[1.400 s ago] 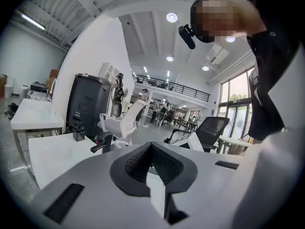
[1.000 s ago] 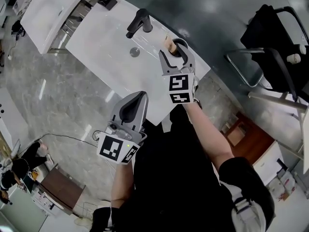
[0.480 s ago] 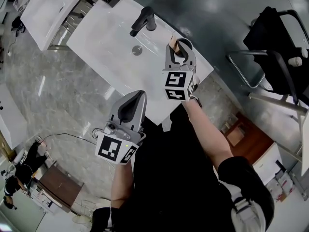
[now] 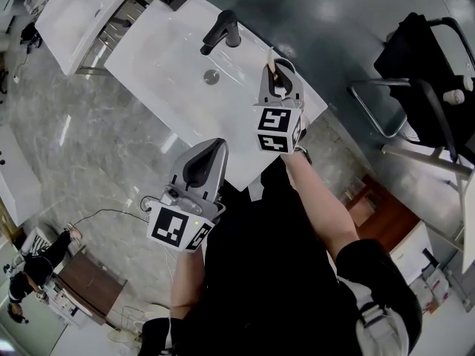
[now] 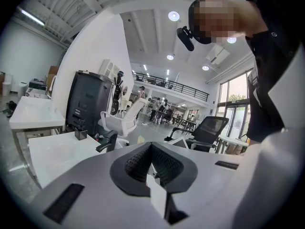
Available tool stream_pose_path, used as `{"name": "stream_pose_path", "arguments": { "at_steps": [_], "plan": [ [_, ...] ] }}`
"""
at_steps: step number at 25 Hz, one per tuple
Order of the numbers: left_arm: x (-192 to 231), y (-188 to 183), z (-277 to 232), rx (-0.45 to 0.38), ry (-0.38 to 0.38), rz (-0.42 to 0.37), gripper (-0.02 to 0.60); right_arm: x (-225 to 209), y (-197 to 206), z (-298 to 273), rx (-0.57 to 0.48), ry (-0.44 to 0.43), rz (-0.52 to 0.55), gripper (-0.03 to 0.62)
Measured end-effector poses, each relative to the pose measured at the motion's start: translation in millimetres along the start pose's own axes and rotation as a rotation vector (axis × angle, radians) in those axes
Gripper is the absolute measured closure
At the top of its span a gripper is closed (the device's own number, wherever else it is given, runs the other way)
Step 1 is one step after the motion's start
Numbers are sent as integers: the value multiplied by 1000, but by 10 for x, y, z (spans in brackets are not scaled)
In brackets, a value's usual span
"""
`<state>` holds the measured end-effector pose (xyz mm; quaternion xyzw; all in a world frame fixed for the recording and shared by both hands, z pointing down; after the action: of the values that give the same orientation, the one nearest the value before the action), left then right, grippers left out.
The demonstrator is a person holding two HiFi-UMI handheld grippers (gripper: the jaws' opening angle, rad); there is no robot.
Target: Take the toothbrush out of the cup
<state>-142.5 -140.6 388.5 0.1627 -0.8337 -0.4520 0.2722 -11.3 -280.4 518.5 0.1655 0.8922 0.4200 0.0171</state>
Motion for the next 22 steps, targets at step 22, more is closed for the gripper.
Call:
{"name": "stream_pose_path", "arguments": {
  "at_steps": [22],
  "plan": [
    [-461, -9, 135, -67, -59, -42, 566, -276, -224, 454, -149, -163, -43, 549]
  ]
}}
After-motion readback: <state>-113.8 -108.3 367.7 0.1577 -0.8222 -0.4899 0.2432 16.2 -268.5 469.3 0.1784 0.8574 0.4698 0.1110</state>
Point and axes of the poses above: the fingertips, and each gripper's own axes: z backward along the fingers, x to its left, y out of its underside, the point moved 5 cm from there along z, backward along the fingers, and after that the axes turned 11 degrees about x, right-handed, at the moved point
